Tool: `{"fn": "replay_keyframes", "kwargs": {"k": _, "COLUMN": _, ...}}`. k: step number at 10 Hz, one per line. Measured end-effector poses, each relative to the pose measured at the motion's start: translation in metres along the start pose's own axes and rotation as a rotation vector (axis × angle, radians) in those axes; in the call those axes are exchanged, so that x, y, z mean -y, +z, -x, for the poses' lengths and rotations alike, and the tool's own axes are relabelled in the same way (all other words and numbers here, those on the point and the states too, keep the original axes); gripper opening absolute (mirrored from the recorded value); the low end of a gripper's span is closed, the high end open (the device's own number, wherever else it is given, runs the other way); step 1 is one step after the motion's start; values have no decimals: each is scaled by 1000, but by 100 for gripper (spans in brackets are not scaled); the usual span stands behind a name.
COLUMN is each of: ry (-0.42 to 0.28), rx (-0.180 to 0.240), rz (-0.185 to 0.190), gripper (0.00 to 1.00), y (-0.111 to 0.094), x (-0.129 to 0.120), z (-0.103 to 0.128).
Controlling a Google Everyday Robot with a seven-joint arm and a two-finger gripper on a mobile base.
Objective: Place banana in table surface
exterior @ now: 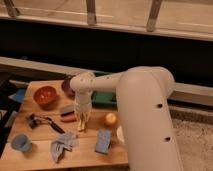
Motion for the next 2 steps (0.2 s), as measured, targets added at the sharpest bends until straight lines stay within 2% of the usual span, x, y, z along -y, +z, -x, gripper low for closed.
{"fn": "replay_keyframes", "kwargs": {"k": 2, "ry": 38, "rx": 25, "rz": 3, "gripper": 73, "y": -9, "x": 13, "z": 0}}
